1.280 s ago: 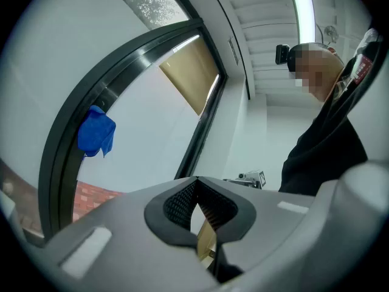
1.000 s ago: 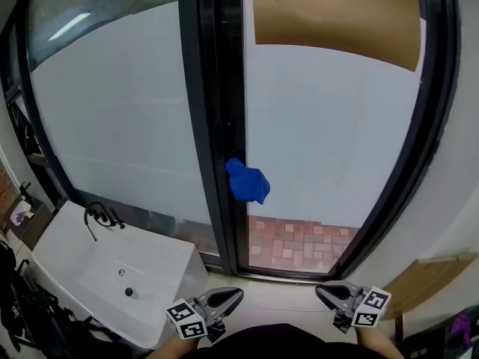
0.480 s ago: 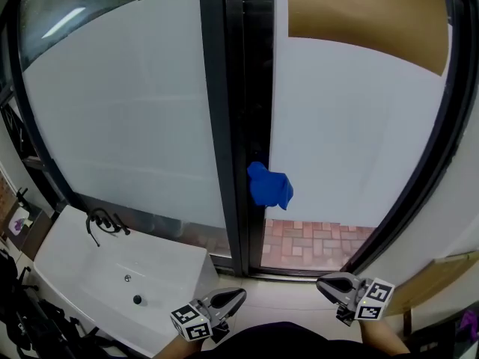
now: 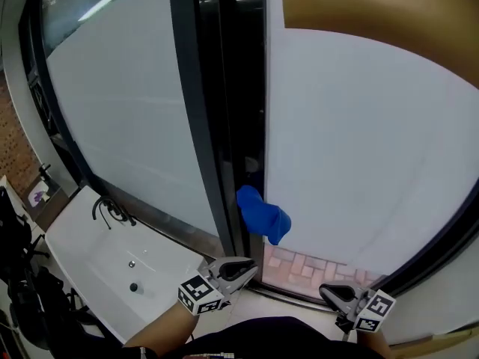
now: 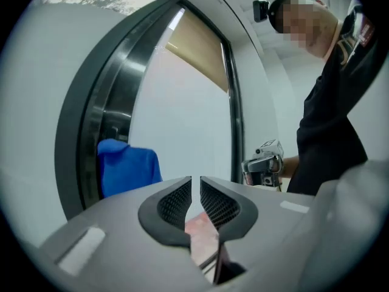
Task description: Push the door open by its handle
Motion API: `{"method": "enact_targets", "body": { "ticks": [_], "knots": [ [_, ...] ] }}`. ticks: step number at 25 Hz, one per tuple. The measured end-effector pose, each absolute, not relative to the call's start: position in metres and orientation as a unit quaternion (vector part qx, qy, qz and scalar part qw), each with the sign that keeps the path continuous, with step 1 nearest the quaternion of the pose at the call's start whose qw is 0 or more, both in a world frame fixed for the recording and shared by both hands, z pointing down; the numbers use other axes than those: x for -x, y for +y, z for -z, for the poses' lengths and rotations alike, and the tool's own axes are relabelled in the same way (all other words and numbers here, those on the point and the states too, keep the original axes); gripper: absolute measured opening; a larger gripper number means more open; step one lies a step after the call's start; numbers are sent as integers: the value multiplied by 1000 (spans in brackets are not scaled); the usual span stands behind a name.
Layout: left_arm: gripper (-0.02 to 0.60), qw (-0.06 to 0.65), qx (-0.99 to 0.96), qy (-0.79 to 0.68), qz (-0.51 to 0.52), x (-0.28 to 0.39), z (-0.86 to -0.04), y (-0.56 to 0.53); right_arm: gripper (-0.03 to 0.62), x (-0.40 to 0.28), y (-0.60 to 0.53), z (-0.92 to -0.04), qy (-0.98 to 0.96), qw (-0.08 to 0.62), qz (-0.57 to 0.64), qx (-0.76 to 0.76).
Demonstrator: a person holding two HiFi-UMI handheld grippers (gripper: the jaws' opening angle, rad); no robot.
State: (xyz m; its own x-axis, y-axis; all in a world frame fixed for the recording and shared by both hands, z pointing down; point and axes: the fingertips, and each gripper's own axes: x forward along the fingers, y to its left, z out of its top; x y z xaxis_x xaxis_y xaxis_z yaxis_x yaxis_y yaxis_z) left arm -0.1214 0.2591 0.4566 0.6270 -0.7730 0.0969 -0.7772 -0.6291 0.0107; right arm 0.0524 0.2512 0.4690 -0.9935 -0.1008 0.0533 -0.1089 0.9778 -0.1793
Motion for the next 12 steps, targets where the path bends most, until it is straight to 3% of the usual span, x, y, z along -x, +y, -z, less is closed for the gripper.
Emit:
{"method": "enact_targets", "body": {
  "ticks": [6,12],
  "knots": [
    [174,-158,-814,-472,-301,124,-410,140,0,-56,186,-442,-993,27,-86,73],
    [184,-239,-756,-370,-484,135,-450,66,0,-21,142,-454,-993,18,-87,72]
  ]
}}
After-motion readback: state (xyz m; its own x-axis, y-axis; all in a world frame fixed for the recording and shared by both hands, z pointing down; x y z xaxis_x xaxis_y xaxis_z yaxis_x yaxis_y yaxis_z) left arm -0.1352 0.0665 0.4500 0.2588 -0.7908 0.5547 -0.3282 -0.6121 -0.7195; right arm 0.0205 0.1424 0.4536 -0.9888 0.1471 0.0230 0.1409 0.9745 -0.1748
